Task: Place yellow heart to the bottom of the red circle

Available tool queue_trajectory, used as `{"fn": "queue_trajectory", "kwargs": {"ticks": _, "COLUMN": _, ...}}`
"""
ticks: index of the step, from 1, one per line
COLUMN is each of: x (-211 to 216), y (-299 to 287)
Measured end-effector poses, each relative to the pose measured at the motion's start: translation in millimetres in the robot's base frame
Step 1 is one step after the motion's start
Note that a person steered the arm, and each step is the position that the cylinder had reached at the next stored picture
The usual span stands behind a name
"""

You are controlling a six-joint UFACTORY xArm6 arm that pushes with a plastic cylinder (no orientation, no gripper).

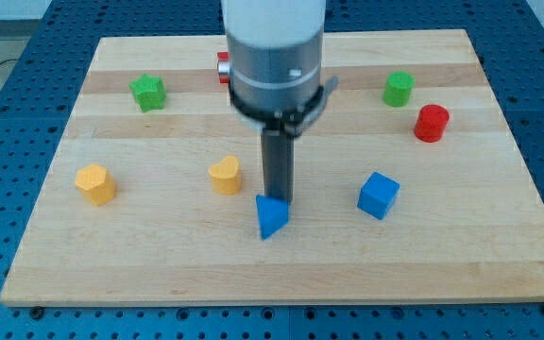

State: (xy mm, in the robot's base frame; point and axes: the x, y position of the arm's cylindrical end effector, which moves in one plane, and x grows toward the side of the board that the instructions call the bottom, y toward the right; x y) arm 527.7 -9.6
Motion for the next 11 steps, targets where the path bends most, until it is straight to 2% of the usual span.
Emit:
{"fn": "queue_trajectory", "kwargs": {"ticks": 1, "x": 6, "y": -7}}
{"fn": "queue_trajectory", "kwargs": {"ticks": 3, "x": 1, "y": -123}}
{"fn": "queue_trajectory", "kwargs": {"ticks": 4, "x": -29, "y": -119}}
{"fn": "queue_trajectory", "kwargs": {"ticks": 5, "x": -64, "y": -67}}
{"fn": "queue_trajectory", "kwargs": {"ticks": 6, "x": -74, "y": 19}}
{"fn": "queue_trajectory", "kwargs": {"ticks": 7, "x": -74, "y": 73}}
{"fn": "queue_trajectory", "kwargs": {"ticks": 9, "x": -66, "y": -12}}
{"fn": "queue_trajectory", "kwargs": {"ticks": 10, "x": -41, "y": 4}}
{"fn": "queue_trajectory", "kwargs": {"ticks": 11, "x": -37, "y": 52}}
